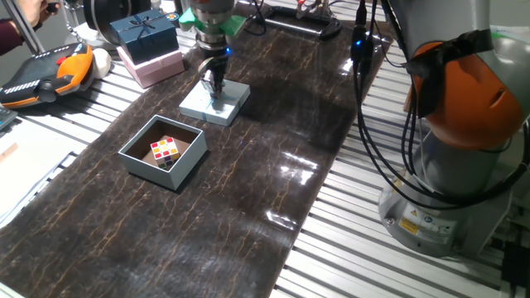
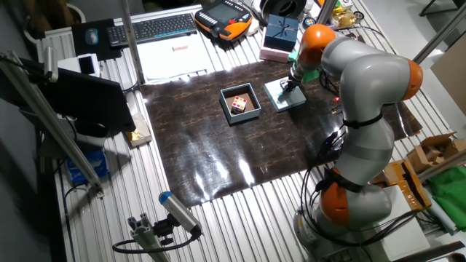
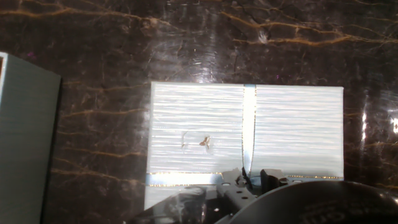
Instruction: Cover the box
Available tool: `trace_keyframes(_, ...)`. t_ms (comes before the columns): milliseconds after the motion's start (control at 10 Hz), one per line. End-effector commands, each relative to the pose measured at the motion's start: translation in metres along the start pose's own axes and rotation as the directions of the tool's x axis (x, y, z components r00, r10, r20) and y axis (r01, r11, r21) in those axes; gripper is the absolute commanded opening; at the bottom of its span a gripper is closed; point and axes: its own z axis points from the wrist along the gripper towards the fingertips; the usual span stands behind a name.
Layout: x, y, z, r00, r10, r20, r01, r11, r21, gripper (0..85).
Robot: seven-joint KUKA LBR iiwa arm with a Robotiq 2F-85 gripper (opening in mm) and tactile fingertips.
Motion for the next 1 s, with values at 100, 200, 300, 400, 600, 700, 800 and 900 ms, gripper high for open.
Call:
trace_keyframes(100,-0.0003,0.0006,0.0005,1.0,0.001,0.001,-0.001,1.0,-0.003,26.0)
trace_keyframes(200,-0.0006,0.001,0.0004,1.0,-0.001,0.003,0.001,1.0,-0.003,25.3)
trace_keyframes(300,-0.001,0.0013,0.0002,1.0,-0.004,0.003,0.004,1.0,-0.003,25.0)
trace_keyframes(400,-0.0012,0.0014,0.0002,1.0,-0.007,0.003,0.007,1.0,-0.003,24.0)
trace_keyframes(600,-0.0021,0.0016,0.0,1.0,-0.016,0.003,0.016,1.0,-0.006,18.3)
trace_keyframes(700,-0.0023,0.0017,0.0003,1.0,-0.017,0.003,0.017,1.0,-0.006,15.7)
trace_keyframes(800,-0.0025,0.0019,0.0006,1.0,-0.02,0.003,0.02,1.0,-0.006,13.3)
trace_keyframes(900,-0.0028,0.0022,0.0008,1.0,-0.023,0.003,0.023,1.0,-0.006,10.7)
